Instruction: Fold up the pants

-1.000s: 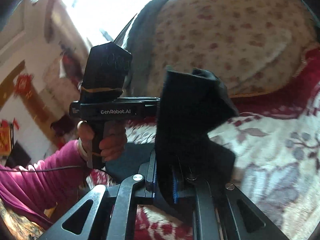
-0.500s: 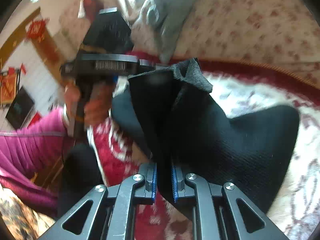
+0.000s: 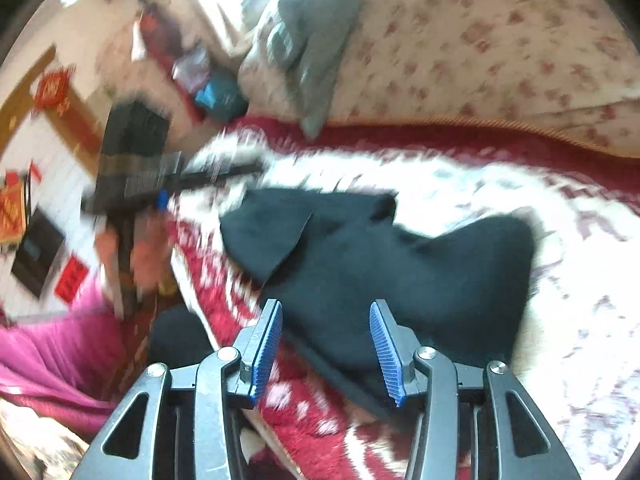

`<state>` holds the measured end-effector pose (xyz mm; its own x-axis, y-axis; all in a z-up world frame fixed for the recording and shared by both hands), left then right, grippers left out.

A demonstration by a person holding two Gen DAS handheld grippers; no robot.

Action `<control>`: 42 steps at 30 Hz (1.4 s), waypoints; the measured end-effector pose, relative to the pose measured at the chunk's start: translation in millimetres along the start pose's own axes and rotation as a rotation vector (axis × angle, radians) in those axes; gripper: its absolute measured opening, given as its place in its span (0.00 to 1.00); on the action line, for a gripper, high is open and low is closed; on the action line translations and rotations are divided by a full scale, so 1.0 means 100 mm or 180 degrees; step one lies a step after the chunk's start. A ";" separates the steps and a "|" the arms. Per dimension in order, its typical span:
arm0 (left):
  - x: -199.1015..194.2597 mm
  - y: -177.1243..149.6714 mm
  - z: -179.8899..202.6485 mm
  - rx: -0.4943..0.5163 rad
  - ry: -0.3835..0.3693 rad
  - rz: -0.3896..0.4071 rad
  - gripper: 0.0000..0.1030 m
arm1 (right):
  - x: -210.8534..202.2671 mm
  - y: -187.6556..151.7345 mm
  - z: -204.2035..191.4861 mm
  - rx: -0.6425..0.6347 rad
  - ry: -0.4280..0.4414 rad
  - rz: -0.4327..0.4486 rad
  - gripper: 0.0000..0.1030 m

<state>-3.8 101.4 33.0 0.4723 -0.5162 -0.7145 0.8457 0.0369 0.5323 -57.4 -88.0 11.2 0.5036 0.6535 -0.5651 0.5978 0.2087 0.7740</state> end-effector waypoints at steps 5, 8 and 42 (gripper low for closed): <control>0.21 -0.37 -0.01 -0.0218 -0.0021 -0.0310 0.25 | 0.06 0.08 0.20 0.0058 0.0021 -0.0009 0.43; 0.31 -0.49 -0.02 -0.0316 0.0064 -0.0364 0.25 | 0.23 0.08 0.60 0.0134 -0.0465 -0.0157 0.41; 0.45 -1.08 -0.01 -0.1198 0.0440 -0.0382 0.59 | 1.64 0.28 -0.35 -0.2393 0.0306 -0.1574 0.47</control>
<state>-73.2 75.0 -57.3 0.3721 -0.4170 -0.8293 0.9164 0.3069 0.2569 20.1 50.6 -50.2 0.2230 0.4140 -0.8826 0.1497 0.8801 0.4506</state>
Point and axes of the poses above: each gripper's, at about its wrist camera, not at the fingertips, and x roughly the way its jaws point, z to its right, y to its top, the point moved 8 cm from there along x, roughly the way its jaws point, and after that the axes turned 7 degrees about -x, right-handed, at the moved point
